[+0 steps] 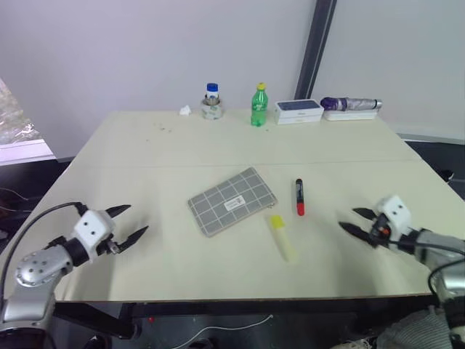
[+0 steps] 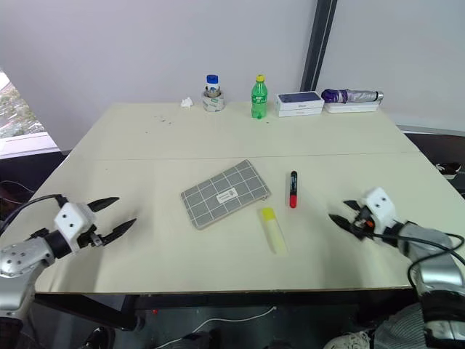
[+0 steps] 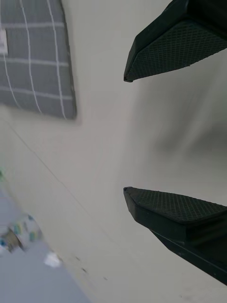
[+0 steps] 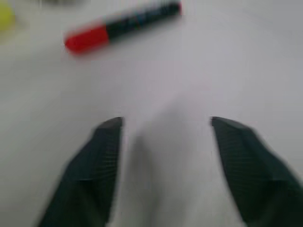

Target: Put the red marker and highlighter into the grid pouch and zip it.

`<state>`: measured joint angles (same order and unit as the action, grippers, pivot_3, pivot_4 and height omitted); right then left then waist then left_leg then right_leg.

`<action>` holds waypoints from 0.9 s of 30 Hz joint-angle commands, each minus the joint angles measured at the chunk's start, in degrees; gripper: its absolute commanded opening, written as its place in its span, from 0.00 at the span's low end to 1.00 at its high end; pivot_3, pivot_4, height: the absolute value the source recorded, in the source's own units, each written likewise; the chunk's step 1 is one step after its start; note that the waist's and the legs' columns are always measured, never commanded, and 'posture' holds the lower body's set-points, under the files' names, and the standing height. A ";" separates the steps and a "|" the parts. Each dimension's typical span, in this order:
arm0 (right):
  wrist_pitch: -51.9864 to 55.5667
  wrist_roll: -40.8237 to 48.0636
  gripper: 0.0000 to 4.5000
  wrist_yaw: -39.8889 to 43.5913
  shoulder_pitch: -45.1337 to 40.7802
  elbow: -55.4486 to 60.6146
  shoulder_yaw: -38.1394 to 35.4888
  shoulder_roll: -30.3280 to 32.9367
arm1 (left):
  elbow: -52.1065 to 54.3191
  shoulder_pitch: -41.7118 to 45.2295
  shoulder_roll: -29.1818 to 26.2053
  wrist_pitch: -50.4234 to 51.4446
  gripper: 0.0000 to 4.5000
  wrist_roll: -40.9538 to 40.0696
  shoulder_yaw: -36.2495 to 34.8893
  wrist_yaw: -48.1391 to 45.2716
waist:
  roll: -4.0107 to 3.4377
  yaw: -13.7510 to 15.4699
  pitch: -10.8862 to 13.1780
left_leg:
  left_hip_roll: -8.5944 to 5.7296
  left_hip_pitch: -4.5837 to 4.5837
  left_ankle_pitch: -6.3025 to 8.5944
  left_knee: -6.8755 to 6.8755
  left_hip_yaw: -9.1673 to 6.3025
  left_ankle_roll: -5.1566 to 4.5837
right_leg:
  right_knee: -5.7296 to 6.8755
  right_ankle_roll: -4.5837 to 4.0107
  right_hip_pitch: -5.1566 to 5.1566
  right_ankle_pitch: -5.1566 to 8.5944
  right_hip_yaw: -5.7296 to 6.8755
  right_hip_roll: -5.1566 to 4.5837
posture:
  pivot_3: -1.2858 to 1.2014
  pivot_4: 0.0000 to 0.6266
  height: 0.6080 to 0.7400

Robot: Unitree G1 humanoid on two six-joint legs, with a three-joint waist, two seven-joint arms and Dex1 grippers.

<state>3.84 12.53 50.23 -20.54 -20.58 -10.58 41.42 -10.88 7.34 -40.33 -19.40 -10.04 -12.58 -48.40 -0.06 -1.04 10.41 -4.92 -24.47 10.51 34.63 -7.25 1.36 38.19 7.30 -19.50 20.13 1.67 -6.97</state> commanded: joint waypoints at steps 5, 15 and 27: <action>3.67 -3.51 0.01 -10.62 -14.87 3.73 7.07 -11.21 | -7.19 7.70 -0.49 -13.92 0.83 10.07 6.58 2.44 | -0.02 0.14 0.01 | -0.07 -0.02 -0.03 -0.06 0.00 0.04 | -0.02 0.02 -0.01 0.00 -0.01 -0.03 | 0.52 0.24 1.00; -0.41 -17.58 0.01 -22.20 -28.77 -15.23 17.38 -19.06 | -20.17 17.98 1.36 -28.28 0.83 22.49 17.62 8.21 | -0.01 0.01 0.01 | -0.13 -0.01 -0.28 -0.34 0.00 0.39 | 0.01 0.03 -0.25 -0.01 -0.04 -0.03 | 0.52 0.24 1.00; -2.96 -19.79 0.01 -22.18 -26.09 -18.63 19.61 -21.58 | -24.29 22.64 3.97 -30.56 0.83 28.12 25.06 11.39 | -0.01 -1.39 0.00 | -0.13 -0.01 -0.49 -0.49 -0.03 0.54 | 0.36 0.02 -0.25 -0.01 -0.06 0.04 | 0.52 0.24 1.00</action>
<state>2.21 -7.27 28.30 -46.34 -39.61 9.20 20.09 -34.65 29.64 -36.74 -49.60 16.60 10.91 -37.77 -0.07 -2.43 10.41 -5.05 -24.48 10.02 34.14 -7.28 1.91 38.56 7.32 -19.75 20.13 1.61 -6.93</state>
